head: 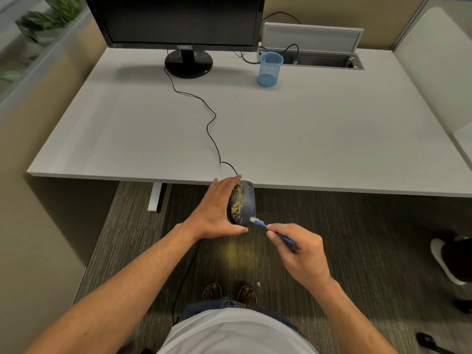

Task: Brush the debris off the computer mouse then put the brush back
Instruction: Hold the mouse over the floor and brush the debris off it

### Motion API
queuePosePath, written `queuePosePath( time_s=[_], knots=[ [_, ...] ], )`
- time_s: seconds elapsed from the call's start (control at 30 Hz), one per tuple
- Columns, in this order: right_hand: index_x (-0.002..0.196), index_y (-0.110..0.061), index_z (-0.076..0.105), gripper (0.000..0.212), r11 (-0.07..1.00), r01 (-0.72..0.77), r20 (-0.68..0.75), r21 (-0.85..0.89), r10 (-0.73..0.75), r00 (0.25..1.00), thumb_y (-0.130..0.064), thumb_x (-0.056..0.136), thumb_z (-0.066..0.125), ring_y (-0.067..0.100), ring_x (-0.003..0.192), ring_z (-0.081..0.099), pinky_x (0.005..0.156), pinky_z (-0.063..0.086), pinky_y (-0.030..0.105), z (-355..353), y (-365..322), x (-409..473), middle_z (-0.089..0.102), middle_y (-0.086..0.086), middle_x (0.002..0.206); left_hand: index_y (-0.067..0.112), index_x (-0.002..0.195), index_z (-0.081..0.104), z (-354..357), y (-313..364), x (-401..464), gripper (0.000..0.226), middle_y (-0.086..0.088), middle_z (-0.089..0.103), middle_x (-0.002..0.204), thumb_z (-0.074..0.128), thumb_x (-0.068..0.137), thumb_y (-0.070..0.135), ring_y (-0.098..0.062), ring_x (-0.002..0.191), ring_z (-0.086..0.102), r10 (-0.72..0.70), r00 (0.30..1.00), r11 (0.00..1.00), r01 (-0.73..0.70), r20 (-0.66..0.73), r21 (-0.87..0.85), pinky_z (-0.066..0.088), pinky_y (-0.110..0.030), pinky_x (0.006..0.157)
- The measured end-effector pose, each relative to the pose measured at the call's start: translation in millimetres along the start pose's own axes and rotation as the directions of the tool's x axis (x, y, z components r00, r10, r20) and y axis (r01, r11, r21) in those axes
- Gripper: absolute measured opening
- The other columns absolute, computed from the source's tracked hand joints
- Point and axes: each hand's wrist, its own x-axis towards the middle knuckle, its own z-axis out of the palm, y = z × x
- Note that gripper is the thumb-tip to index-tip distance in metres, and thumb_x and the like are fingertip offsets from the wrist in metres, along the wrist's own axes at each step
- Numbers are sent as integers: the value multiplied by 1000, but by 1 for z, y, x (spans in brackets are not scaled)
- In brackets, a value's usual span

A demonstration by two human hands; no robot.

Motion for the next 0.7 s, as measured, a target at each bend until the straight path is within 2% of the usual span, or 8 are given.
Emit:
queuePosePath(
  time_s=[0.13,0.27,0.37,0.5,0.6,0.7],
  knots=[
    [107,-4,76,19,998,-62,-81,34,64,995,-4,89,73,4,93,68,83,53,13,0,4,30,72,-5,101,18,155,14,1,3,-1,122,-2,27,157,86,63,54,-1,138,16,8,1000,1000,-8,24,-16,8,-41,124],
    [112,-8,76,20,984,-166,-71,58,170,983,-8,93,71,1,95,64,83,47,5,7,12,58,70,-11,100,19,155,14,3,6,-1,122,-2,29,155,86,63,55,-15,145,23,19,999,1000,-18,30,-16,6,-38,124],
    [115,-9,76,21,978,-201,-27,54,203,979,-12,95,70,-4,100,59,86,44,2,13,18,71,69,-11,104,23,154,14,3,8,-1,121,0,30,154,86,63,55,-14,144,24,27,999,999,-27,23,-23,6,-37,124],
    [115,-12,76,21,979,-204,19,2,204,979,-14,96,69,0,98,63,84,43,1,16,21,70,76,-2,107,20,154,15,2,6,-2,121,-1,29,154,86,62,55,-15,144,24,14,1000,1000,-14,8,-23,7,-37,124],
    [114,-11,76,21,991,-129,47,-26,130,990,-10,94,71,2,98,64,85,46,5,15,18,55,77,2,105,17,155,14,1,4,-2,122,-3,28,156,87,64,52,-16,145,23,6,1000,1000,-6,0,-12,2,-34,122],
    [114,-9,75,22,995,-88,55,-46,90,994,-8,92,73,2,98,65,87,48,7,15,12,36,77,2,105,15,155,14,1,3,-3,122,-4,28,156,88,64,50,-11,142,21,-10,1000,1000,10,-6,-24,5,-34,121]
  ],
)
